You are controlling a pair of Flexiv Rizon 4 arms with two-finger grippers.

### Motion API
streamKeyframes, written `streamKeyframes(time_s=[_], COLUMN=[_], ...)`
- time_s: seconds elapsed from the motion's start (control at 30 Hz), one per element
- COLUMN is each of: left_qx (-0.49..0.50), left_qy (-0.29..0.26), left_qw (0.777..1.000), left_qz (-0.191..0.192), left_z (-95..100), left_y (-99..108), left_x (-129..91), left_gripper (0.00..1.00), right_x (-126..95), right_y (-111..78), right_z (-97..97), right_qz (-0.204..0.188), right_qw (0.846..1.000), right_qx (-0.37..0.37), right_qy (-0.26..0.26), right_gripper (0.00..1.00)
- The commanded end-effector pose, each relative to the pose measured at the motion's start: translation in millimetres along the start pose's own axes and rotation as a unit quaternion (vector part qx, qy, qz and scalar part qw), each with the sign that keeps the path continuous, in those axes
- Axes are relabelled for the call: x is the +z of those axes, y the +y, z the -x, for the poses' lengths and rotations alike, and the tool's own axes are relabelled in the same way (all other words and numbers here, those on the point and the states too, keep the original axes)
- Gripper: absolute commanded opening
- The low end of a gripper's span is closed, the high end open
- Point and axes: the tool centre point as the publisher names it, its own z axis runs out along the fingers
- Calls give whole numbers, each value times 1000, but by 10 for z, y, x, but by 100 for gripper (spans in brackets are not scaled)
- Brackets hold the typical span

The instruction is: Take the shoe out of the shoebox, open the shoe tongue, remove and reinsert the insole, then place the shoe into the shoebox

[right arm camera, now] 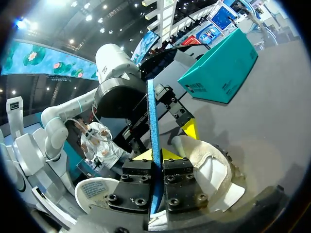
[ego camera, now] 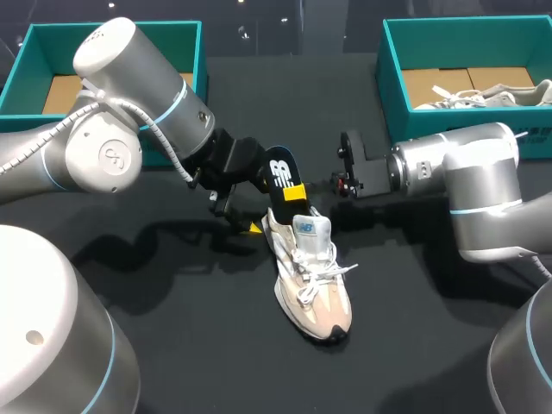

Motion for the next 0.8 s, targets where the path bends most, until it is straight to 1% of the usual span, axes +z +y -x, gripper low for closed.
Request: streamKeyframes(time_s=[0.03,0.2,0.33,0.43,0.5,0.53,0.57,0.63,0.67,0.8], left_qx=[1,1,1,1,1,1,1,1,1,1], left_qy=[-1,-1,-1,-1,-1,-1,-1,-1,-1,-1], left_qw=[1000,1000,1000,1000,1000,1000,1000,1000,1000,1000], left_qz=[0,0,0,0,0,0,0,0,0,0], left_z=[-8,-8,-8,-8,-8,-8,-8,-8,-8,-8], left_y=[5,5,5,5,5,5,5,5,5,5], left_x=[2,2,2,2,2,2,2,2,2,2], left_gripper=[100,100,100,100,100,100,100,100,100,100], right_x=[-14,-42,-30,-28,-31,-30,-26,-16,-12,1], right_y=[-154,-317,-419,-443,-408,-375,-341,-267,-231,-94], right_z=[39,9,-30,-62,-93,-107,-117,-127,-129,-122], right_qz=[10,23,25,23,24,23,21,16,13,-3], right_qw=[1000,999,999,999,999,999,999,1000,1000,1000], right_qx=[11,30,43,47,41,36,31,20,16,1], right_qy=[3,1,0,-2,-6,-7,-8,-8,-8,-3], right_gripper=[0,0,0,0,0,4,16,25,32,32])
